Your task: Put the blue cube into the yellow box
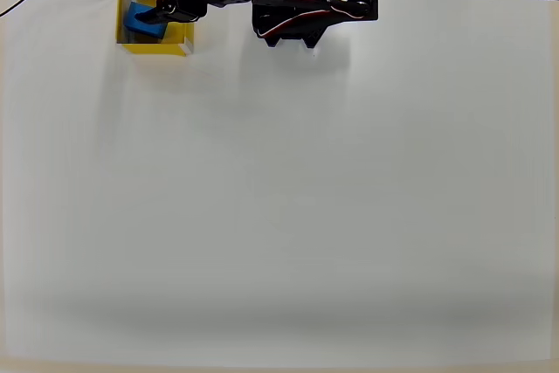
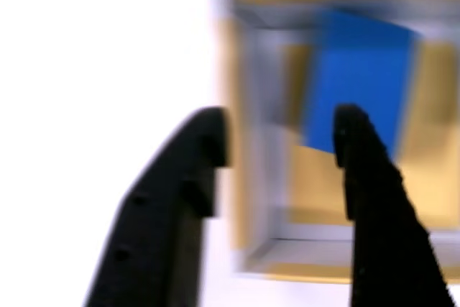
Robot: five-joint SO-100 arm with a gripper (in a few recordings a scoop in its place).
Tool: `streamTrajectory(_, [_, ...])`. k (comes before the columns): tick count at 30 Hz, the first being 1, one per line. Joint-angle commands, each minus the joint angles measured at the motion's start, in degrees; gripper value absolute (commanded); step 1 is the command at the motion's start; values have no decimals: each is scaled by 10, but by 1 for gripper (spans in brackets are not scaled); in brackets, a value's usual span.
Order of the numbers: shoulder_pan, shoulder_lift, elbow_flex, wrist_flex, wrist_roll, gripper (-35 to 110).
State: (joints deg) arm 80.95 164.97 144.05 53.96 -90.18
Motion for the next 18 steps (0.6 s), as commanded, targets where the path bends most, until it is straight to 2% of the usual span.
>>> streamTrajectory(1, [-93, 12, -79, 7, -11, 2])
streamTrajectory(6, [-257, 26, -71, 1, -9, 0])
streamTrajectory(11, [-444, 70, 0, -54, 3, 0])
streamTrajectory(18, [-659, 131, 120, -29, -13, 0])
